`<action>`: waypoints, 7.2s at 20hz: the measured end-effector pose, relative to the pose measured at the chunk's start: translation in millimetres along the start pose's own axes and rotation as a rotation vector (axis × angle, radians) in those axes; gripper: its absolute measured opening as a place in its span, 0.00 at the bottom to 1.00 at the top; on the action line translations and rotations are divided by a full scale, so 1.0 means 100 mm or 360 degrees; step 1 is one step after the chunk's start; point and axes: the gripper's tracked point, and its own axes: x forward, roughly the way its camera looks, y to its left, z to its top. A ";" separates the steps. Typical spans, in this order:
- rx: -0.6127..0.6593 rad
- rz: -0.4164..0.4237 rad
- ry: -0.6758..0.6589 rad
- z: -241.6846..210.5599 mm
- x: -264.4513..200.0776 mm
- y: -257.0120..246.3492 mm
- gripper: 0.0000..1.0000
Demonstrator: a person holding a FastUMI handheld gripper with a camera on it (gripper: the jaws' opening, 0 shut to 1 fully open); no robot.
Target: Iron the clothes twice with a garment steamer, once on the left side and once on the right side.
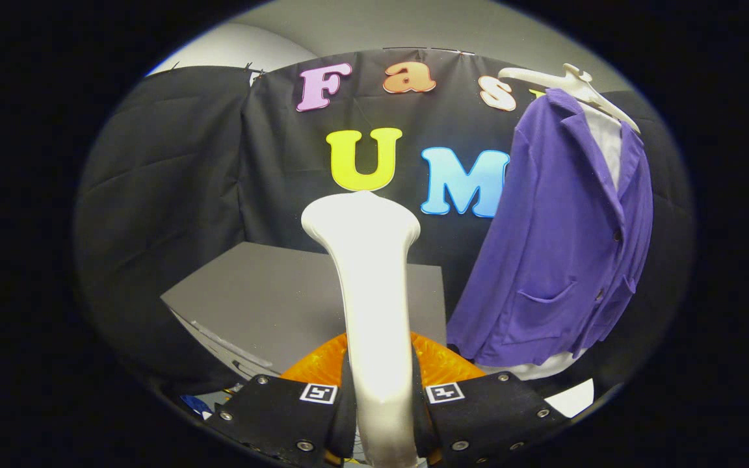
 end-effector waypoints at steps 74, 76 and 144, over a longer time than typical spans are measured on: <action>-0.0056 -0.0969 -0.0151 -0.54 0.42 -2.76 0.35; -0.0044 -0.0983 -0.0125 -0.68 0.46 -2.76 0.35; 0.0150 -0.1450 -0.0847 1.66 -0.91 -4.07 0.34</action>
